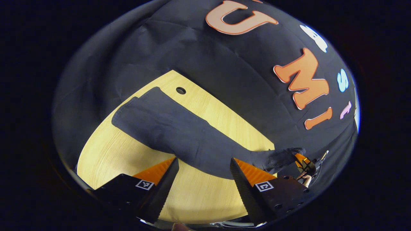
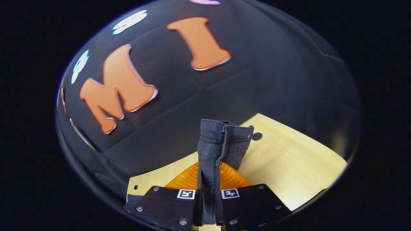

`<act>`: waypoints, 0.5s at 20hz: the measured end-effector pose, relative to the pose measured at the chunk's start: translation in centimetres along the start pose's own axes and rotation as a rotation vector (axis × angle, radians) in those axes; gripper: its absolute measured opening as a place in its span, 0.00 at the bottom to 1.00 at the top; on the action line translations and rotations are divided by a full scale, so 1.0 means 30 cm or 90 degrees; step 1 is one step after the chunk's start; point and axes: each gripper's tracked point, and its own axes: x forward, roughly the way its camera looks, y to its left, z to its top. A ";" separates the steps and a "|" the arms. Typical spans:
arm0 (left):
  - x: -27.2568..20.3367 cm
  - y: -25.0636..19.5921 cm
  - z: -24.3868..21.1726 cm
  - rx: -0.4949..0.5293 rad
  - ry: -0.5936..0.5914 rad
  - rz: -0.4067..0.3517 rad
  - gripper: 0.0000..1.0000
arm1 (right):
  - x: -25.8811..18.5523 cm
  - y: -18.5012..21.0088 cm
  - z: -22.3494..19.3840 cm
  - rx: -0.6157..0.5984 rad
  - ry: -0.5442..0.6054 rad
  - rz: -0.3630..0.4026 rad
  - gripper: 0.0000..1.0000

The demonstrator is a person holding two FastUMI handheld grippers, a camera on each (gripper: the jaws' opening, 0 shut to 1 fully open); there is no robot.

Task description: Grasp the waist and the cuffs of the jeans and fold them to make the two legs overlap; first hold the waist and fold one-third of the jeans toward the cuffs, then hold the cuffs and fold the remaining one-third in the same direction to finish folding.

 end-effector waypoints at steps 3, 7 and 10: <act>-0.038 0.062 0.037 -0.010 -0.009 -0.008 0.98 | -0.029 0.215 -0.040 -0.095 -0.001 0.061 0.15; -0.078 0.144 0.096 -0.032 -0.015 -0.017 0.98 | -0.004 0.463 -0.233 -0.202 0.046 0.141 0.15; -0.092 0.209 0.115 -0.046 -0.018 -0.013 0.98 | 0.017 0.604 -0.450 -0.251 0.115 0.190 0.15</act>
